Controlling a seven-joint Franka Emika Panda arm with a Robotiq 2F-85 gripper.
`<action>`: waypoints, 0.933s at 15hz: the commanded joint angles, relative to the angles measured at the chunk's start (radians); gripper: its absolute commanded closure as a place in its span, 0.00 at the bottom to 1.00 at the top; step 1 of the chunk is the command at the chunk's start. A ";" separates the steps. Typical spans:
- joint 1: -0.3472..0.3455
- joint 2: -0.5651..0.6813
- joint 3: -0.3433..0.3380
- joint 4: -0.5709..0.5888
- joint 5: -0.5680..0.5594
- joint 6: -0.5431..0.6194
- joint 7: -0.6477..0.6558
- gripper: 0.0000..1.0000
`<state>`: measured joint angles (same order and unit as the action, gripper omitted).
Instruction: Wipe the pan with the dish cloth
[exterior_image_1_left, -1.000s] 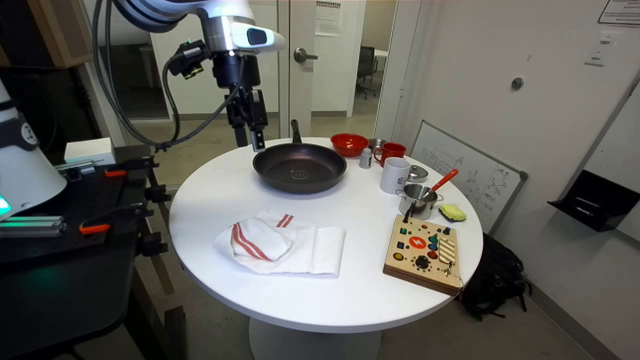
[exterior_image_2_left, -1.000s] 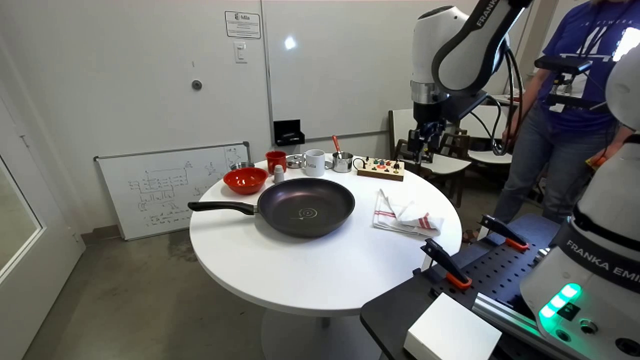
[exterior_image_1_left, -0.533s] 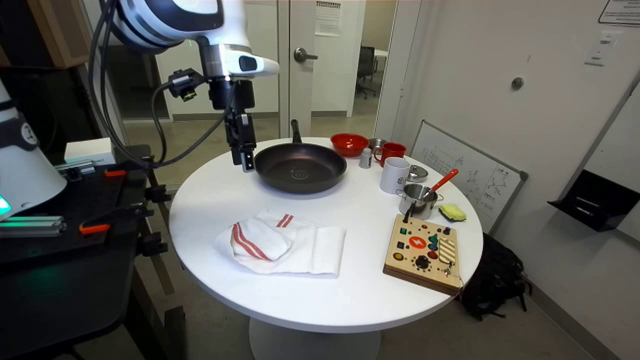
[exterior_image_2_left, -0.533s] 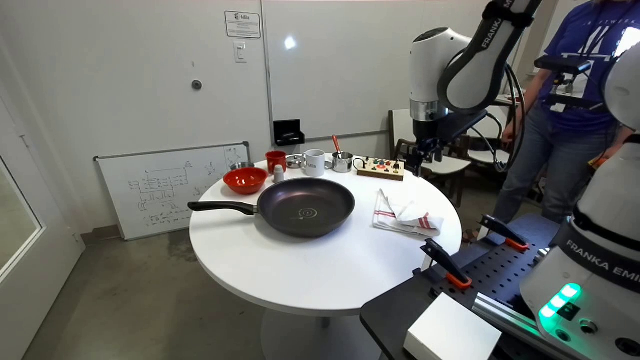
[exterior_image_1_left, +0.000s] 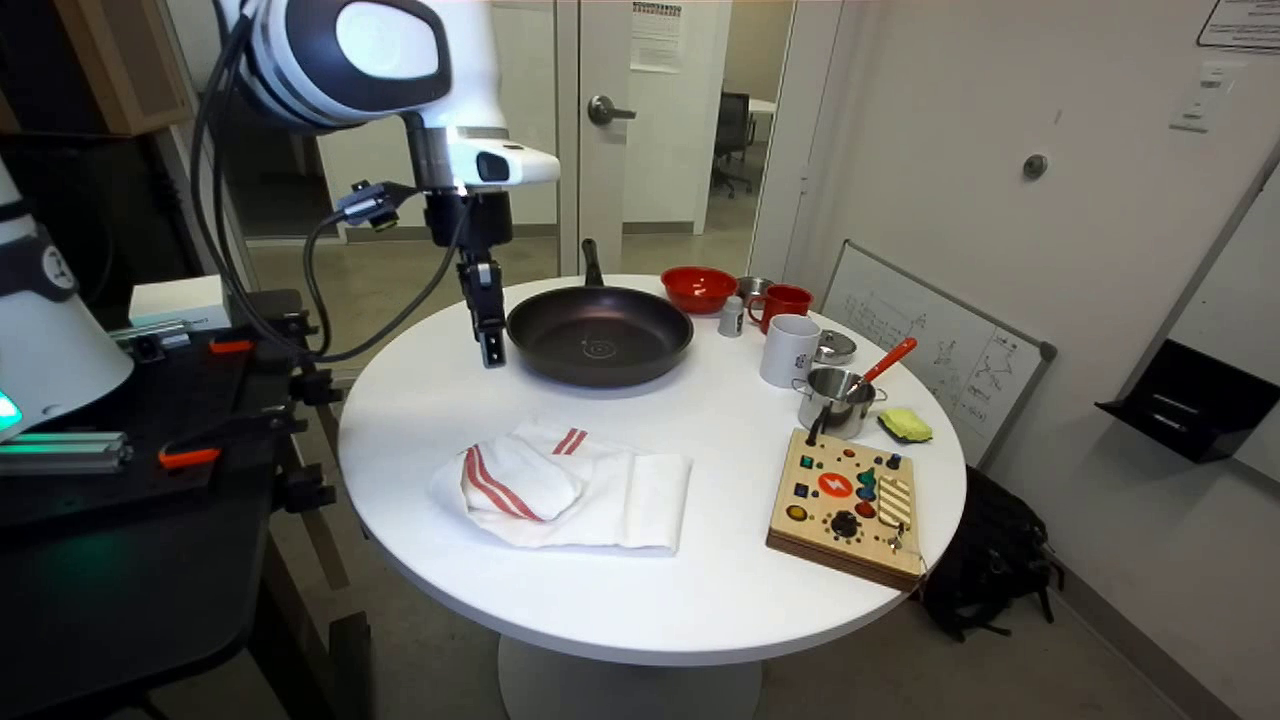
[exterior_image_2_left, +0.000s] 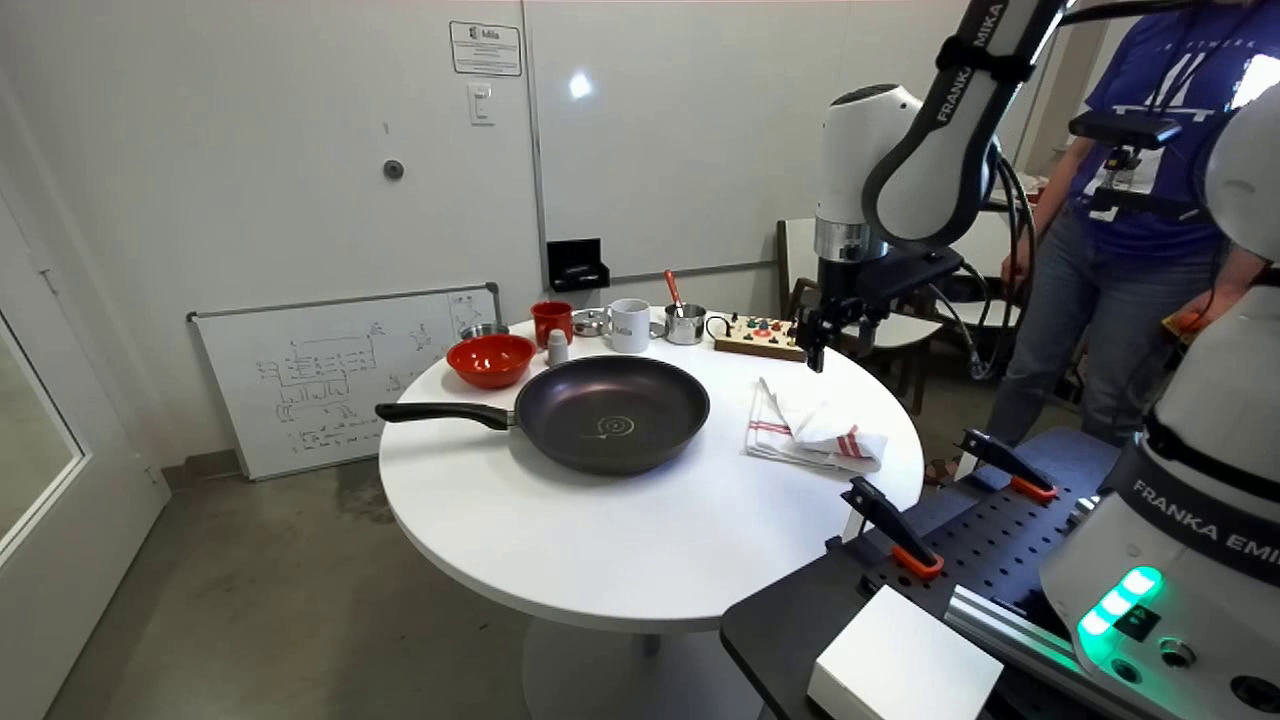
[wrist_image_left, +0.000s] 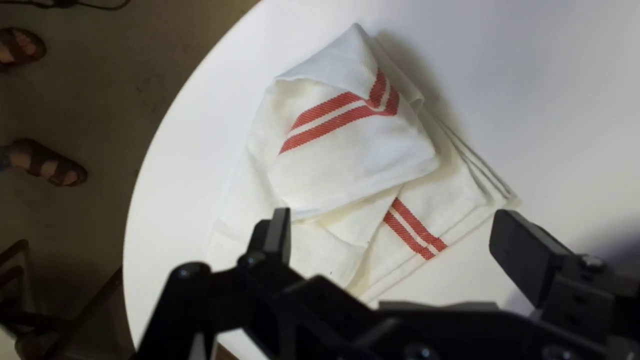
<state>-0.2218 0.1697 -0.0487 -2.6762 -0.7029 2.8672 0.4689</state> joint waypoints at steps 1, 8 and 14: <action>-0.072 0.116 0.092 0.042 0.232 0.096 -0.153 0.00; 0.227 0.175 -0.181 0.104 0.298 0.074 -0.208 0.00; 0.352 0.205 -0.283 0.092 0.324 0.079 -0.234 0.00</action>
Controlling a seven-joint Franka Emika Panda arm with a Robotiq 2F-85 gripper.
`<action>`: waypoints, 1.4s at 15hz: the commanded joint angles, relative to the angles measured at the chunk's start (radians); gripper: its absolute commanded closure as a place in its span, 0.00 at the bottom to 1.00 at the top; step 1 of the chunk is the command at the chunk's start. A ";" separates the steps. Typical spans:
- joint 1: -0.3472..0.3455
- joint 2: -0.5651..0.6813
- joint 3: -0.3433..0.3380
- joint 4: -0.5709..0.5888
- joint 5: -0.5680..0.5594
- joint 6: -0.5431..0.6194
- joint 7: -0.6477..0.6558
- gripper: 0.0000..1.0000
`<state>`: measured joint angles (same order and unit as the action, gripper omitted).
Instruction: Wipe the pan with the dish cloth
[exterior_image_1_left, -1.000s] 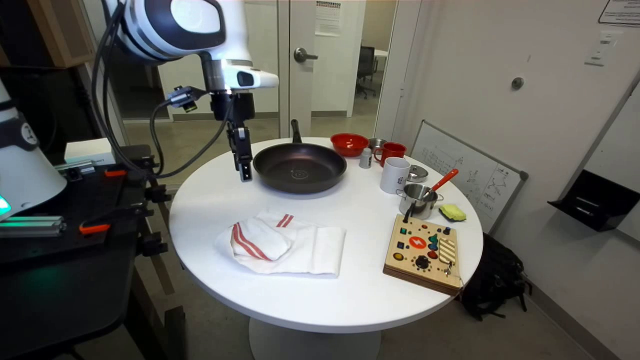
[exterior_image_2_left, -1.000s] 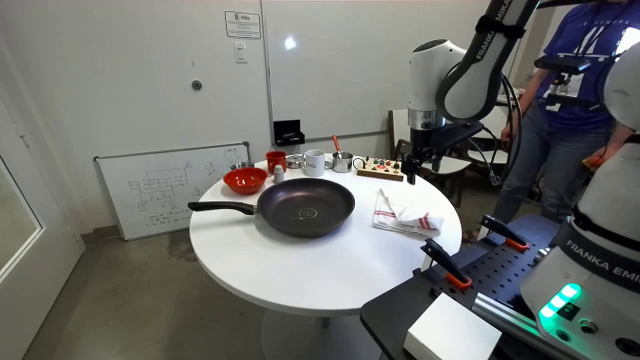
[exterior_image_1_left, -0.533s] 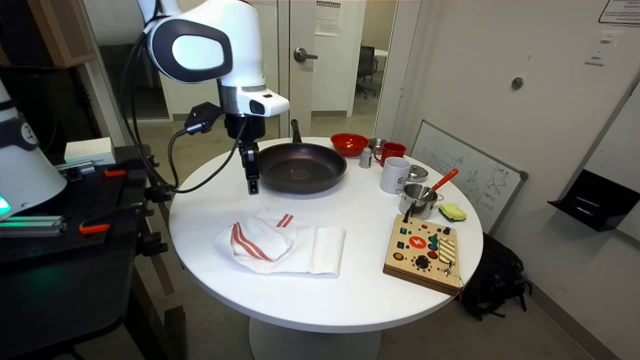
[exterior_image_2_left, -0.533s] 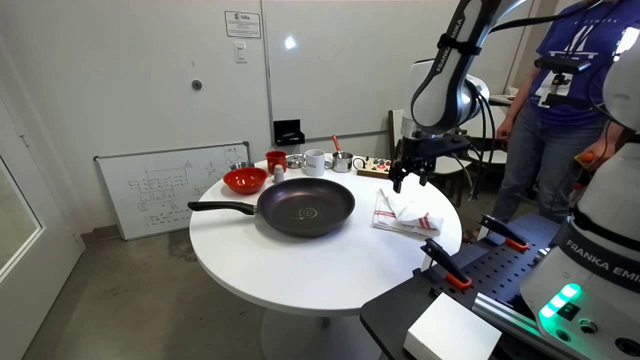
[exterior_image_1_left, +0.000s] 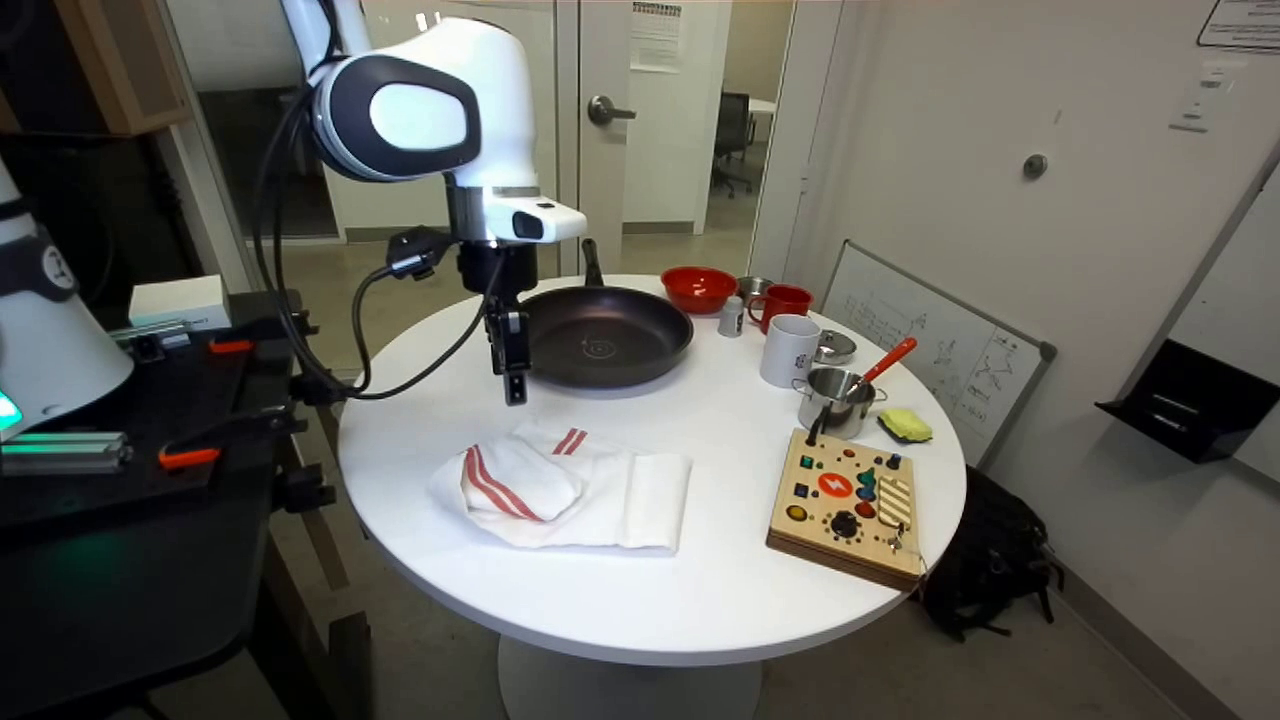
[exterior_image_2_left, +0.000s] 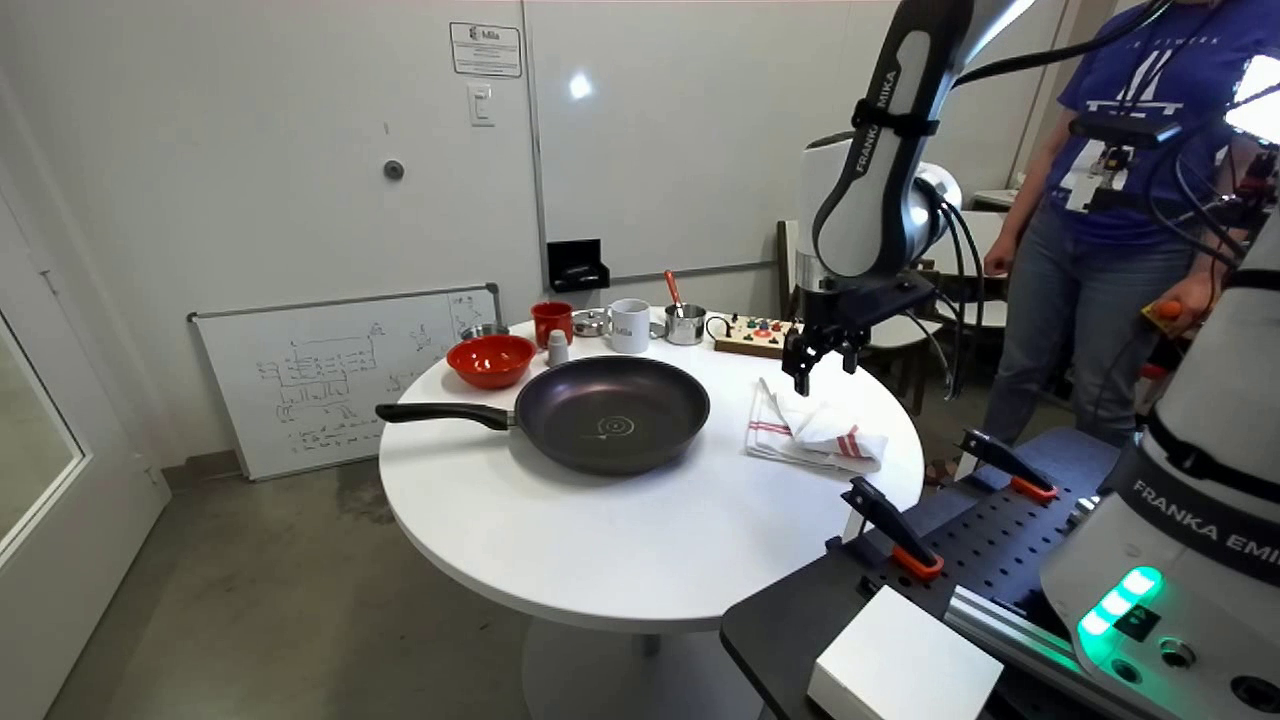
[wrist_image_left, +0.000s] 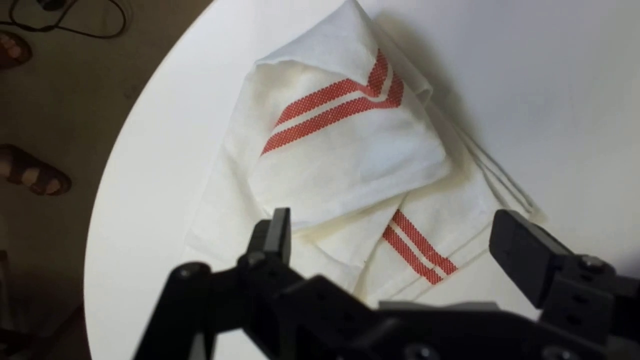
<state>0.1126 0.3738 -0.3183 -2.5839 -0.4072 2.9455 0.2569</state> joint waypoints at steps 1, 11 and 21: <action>0.031 0.014 -0.018 0.000 0.029 0.001 -0.023 0.00; 0.042 0.015 -0.022 -0.039 0.026 0.074 -0.050 0.00; 0.015 0.148 0.021 -0.055 0.119 0.274 -0.186 0.00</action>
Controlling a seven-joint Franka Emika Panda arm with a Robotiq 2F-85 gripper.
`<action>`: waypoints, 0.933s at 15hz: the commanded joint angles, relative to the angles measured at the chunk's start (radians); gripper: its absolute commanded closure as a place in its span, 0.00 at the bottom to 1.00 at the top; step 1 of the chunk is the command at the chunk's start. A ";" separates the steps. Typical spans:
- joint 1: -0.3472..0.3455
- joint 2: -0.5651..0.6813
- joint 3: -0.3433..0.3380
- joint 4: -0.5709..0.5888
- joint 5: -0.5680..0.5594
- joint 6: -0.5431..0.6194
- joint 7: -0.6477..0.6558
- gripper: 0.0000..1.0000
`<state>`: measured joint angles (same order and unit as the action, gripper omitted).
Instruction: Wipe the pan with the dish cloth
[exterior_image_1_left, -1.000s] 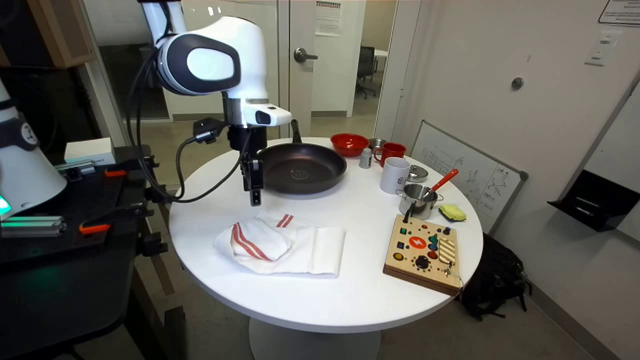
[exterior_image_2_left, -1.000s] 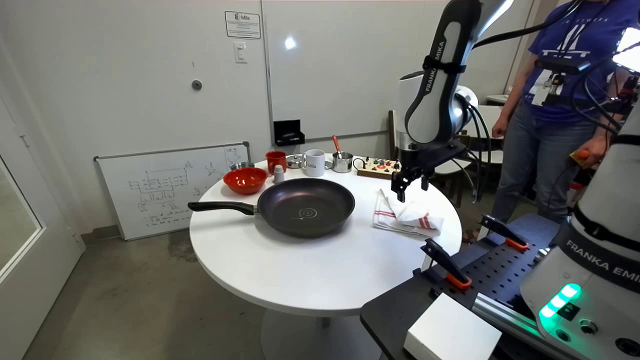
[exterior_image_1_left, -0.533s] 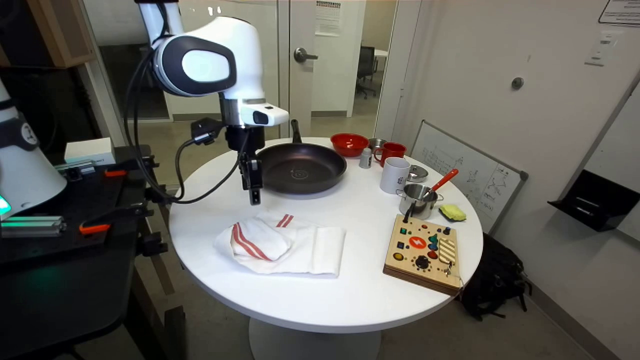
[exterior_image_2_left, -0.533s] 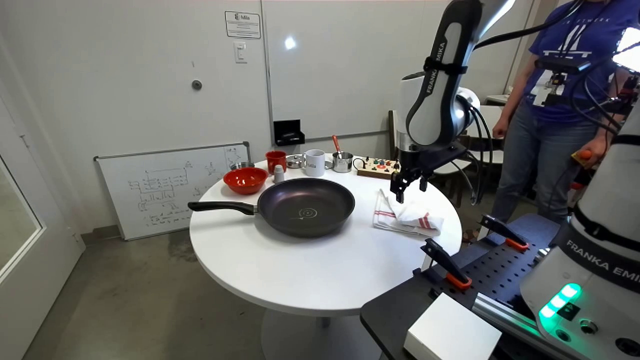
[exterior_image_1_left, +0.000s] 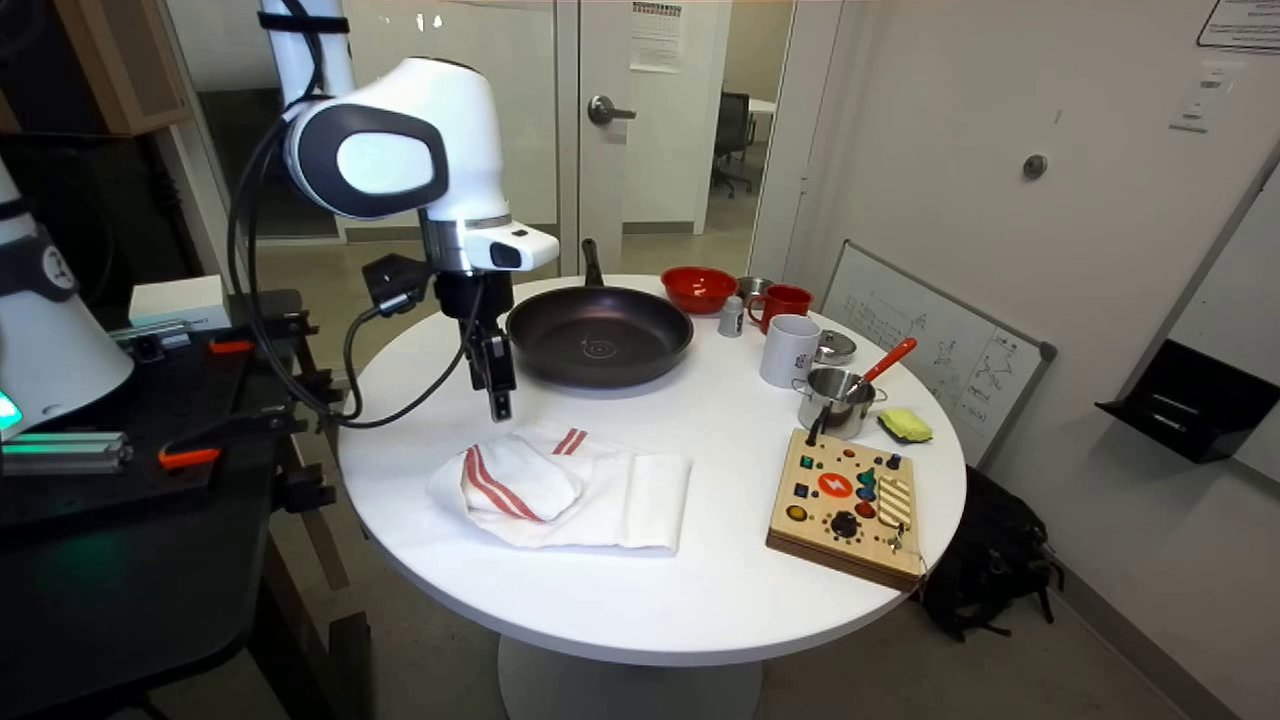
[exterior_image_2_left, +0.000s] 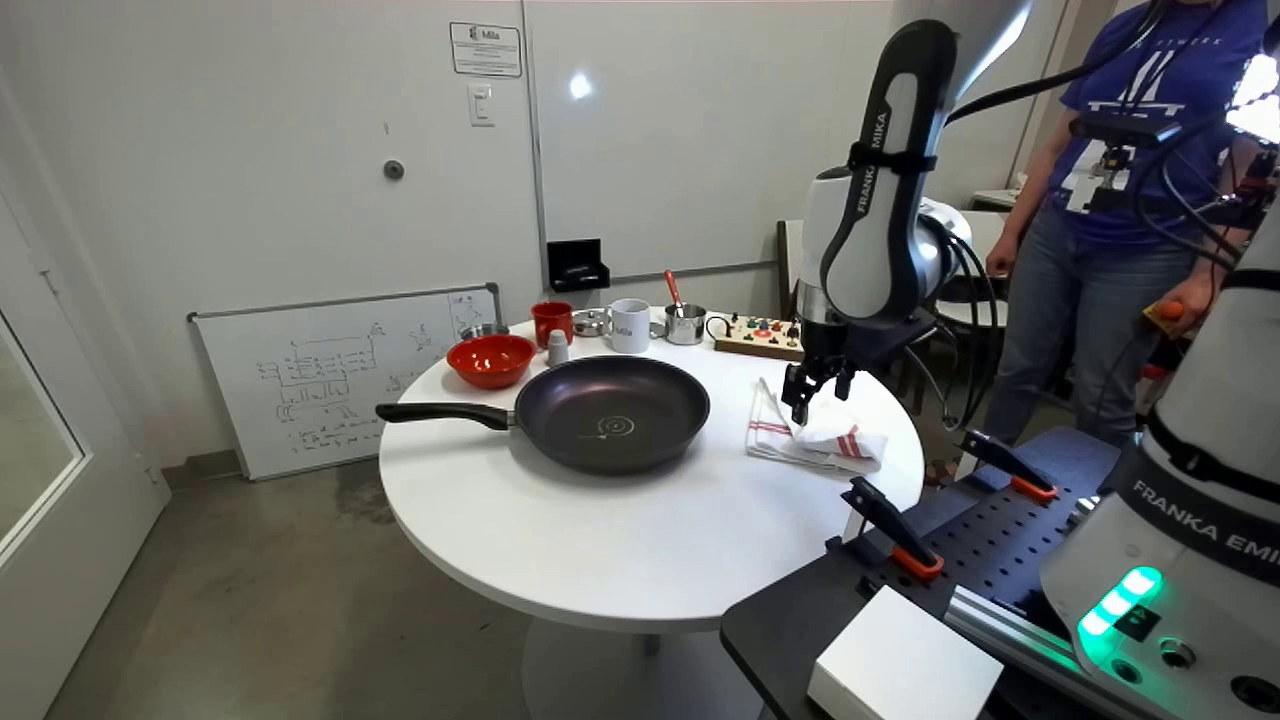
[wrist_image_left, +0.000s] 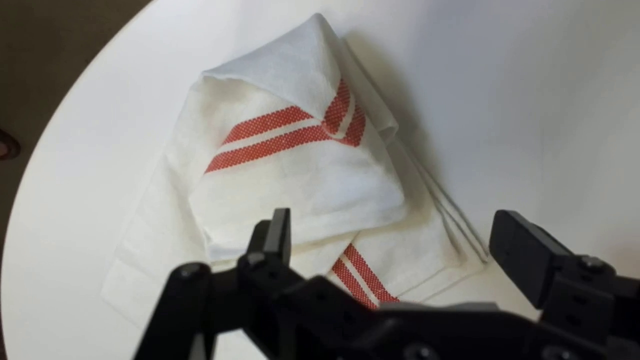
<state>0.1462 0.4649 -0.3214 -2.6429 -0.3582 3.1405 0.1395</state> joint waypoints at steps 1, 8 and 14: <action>-0.027 0.072 0.033 0.007 0.090 0.097 -0.084 0.00; -0.176 0.182 0.154 0.069 0.193 0.087 -0.153 0.00; -0.292 0.201 0.205 0.060 0.200 0.138 -0.190 0.00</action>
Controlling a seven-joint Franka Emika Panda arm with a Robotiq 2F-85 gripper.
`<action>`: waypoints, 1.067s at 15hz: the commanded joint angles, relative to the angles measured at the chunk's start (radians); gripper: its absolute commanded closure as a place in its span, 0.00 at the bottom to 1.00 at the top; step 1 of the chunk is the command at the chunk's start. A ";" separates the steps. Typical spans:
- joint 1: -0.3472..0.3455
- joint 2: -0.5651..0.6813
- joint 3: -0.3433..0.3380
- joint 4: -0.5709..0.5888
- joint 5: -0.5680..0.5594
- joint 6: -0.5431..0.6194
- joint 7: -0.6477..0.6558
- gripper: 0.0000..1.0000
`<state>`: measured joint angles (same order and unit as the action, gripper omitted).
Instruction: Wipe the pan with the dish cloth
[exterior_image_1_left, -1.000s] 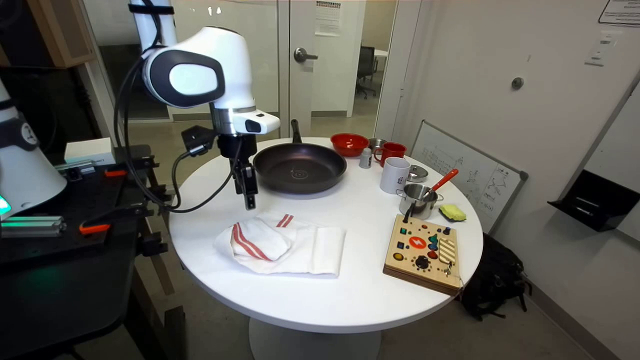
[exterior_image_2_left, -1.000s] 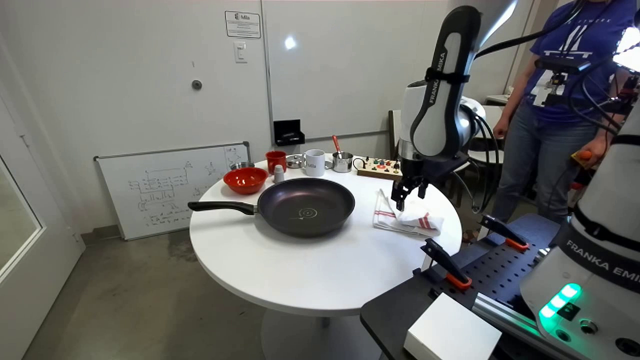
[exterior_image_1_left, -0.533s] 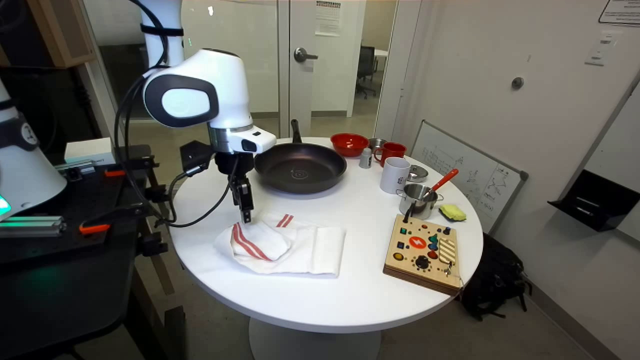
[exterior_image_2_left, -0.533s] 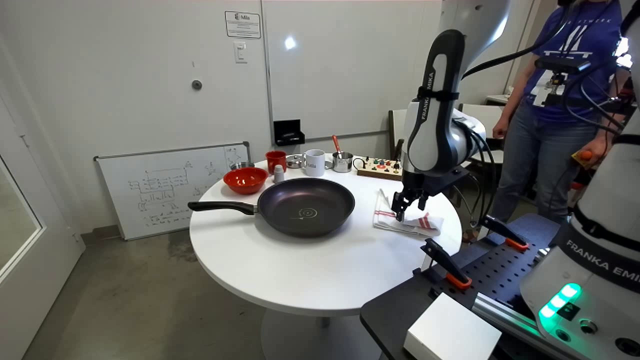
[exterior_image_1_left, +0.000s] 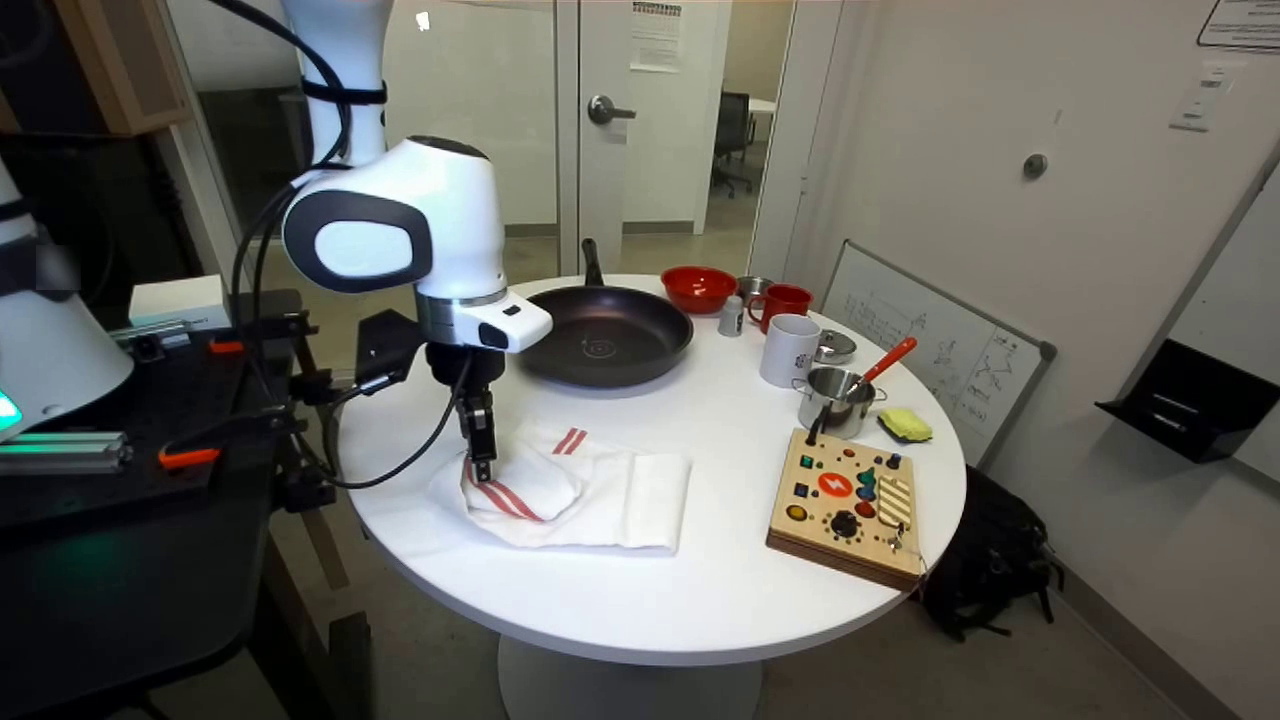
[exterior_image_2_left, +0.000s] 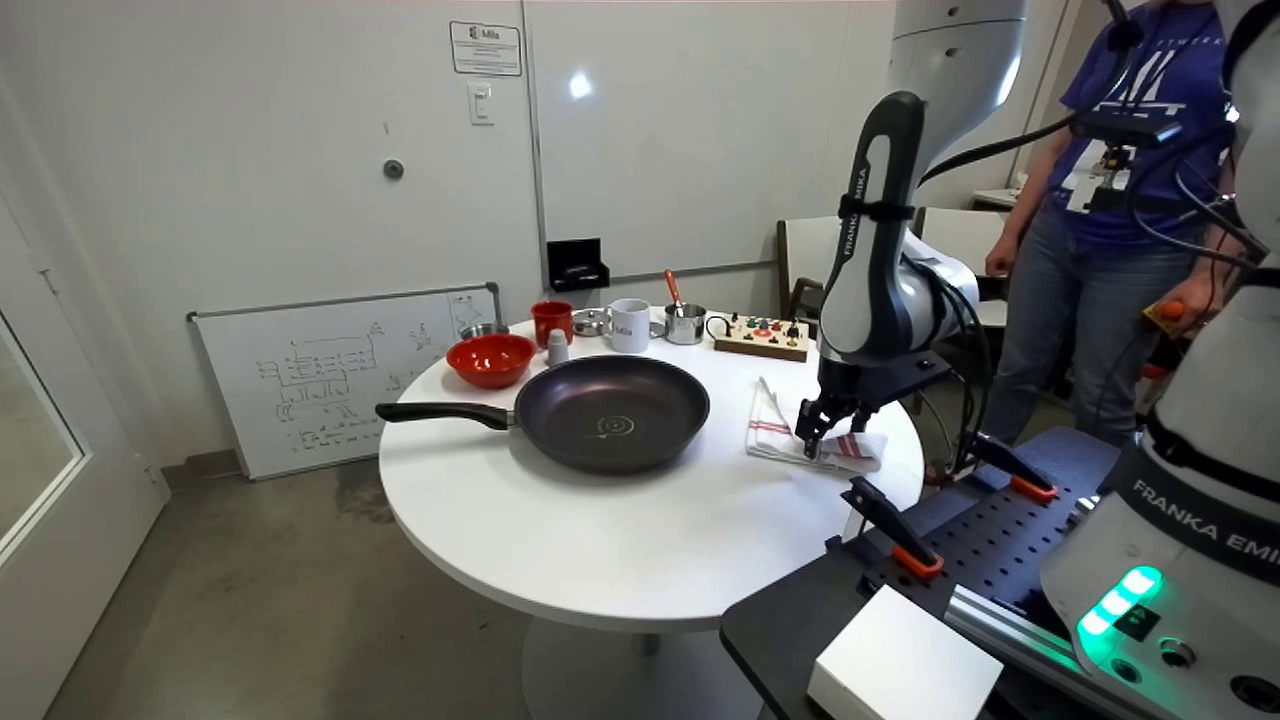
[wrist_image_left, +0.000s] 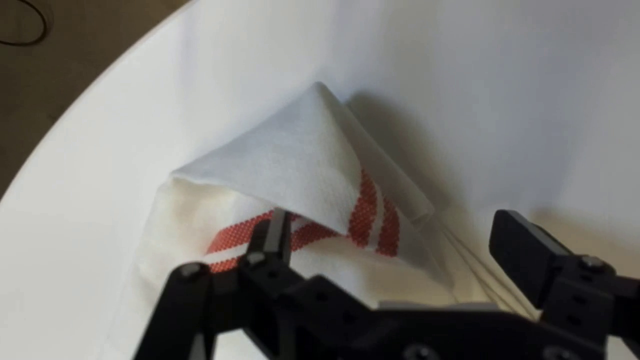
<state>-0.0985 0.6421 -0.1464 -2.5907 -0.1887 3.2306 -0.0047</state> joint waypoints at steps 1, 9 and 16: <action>-0.062 0.027 0.037 0.008 0.029 0.056 -0.049 0.00; -0.159 0.088 0.115 0.034 0.011 0.067 -0.094 0.00; -0.153 0.157 0.126 0.097 0.014 0.046 -0.108 0.57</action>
<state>-0.2426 0.7431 -0.0399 -2.5378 -0.1886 3.2762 -0.0848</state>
